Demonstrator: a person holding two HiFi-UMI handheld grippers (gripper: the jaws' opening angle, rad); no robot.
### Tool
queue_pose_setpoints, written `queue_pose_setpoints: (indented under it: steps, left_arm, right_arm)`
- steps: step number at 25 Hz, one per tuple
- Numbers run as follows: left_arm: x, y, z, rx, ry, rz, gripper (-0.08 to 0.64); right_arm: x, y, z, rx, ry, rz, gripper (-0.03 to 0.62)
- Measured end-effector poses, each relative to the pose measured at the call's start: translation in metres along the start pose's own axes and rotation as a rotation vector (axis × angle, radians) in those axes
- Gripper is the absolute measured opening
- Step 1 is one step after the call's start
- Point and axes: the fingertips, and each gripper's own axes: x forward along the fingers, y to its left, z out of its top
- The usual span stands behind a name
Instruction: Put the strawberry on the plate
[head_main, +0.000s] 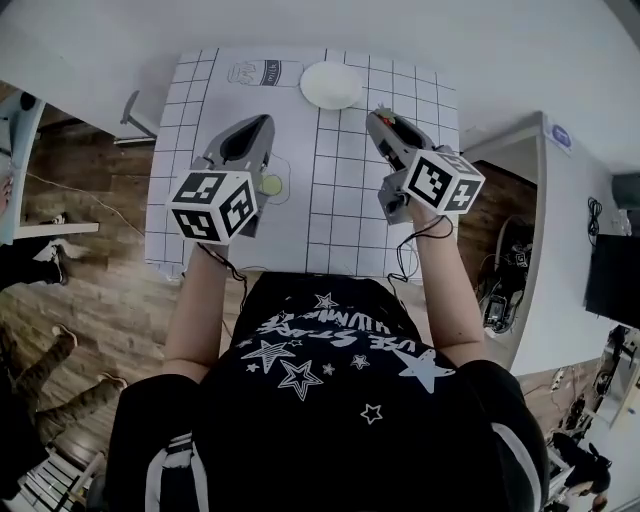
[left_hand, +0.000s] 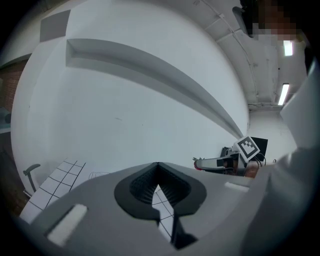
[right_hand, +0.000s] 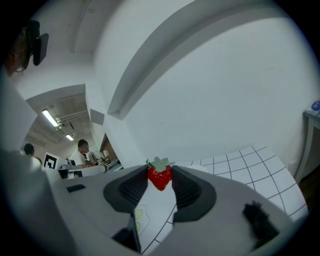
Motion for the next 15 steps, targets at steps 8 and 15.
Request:
queue_pose_setpoints:
  steps: [8,15]
  left_arm:
    - [0.021,0.053,-0.009,-0.032,0.041,-0.034,0.005]
    - [0.060,0.055,-0.020,-0.029,0.072,-0.063,0.005]
  right_arm:
    - [0.031,-0.006,-0.013,-0.003,0.044,-0.104,0.158]
    - [0.052,-0.024,-0.019,-0.005,0.081,-0.123,0.158]
